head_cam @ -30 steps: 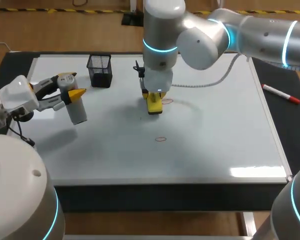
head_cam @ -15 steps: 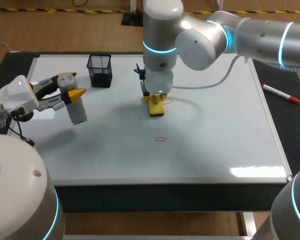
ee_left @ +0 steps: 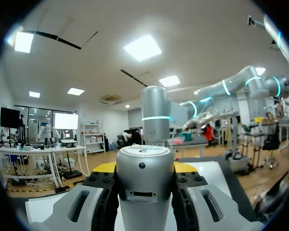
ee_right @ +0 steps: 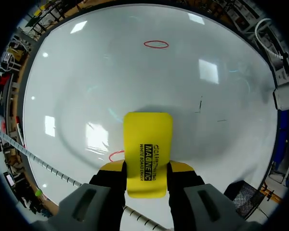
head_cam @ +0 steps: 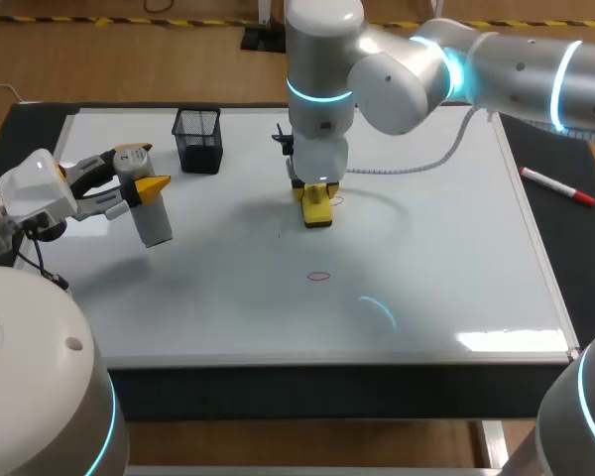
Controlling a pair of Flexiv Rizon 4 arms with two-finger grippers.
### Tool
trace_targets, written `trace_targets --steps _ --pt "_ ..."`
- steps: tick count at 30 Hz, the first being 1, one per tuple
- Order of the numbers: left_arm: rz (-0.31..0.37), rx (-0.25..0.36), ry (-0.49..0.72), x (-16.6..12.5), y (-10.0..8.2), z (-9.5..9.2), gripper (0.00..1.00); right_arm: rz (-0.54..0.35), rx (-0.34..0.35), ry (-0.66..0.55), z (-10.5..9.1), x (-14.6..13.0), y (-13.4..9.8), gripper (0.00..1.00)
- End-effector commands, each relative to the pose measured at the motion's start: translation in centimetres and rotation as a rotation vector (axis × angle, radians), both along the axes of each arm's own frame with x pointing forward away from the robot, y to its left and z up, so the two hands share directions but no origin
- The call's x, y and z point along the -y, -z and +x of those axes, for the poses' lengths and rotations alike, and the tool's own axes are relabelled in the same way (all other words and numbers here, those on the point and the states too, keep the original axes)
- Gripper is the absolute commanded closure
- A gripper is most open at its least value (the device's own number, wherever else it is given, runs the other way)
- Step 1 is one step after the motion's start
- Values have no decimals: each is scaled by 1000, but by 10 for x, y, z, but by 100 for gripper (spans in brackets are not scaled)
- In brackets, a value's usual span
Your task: Pick up the inspection probe, press it on each red-marked spot on the whiteboard one by one, put down the probe, pick up the eraser, and wipe off all the red marks.
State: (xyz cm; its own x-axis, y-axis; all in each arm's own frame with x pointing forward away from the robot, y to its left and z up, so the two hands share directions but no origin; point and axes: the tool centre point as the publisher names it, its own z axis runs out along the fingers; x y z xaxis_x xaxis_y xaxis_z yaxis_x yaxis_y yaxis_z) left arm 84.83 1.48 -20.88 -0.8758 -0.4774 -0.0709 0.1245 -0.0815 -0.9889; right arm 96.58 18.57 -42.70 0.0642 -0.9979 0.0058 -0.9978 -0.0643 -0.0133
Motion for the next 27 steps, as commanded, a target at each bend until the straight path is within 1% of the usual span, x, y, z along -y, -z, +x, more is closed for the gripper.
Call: trace_targets --steps 1,8,15,23,27 --pt "-1 1 -2 0 -1 0 100 3 3 12 2 14 2 100" --pt "-1 1 -2 0 -1 0 100 -1 8 50 9 33 1 100" --pt "-1 1 -2 0 -1 0 100 -13 11 71 12 50 1 100" --pt "-1 1 -2 0 -1 0 100 -25 11 81 13 59 -2 100" --pt "-1 1 -2 0 -1 0 100 -24 6 81 13 62 -11 100"
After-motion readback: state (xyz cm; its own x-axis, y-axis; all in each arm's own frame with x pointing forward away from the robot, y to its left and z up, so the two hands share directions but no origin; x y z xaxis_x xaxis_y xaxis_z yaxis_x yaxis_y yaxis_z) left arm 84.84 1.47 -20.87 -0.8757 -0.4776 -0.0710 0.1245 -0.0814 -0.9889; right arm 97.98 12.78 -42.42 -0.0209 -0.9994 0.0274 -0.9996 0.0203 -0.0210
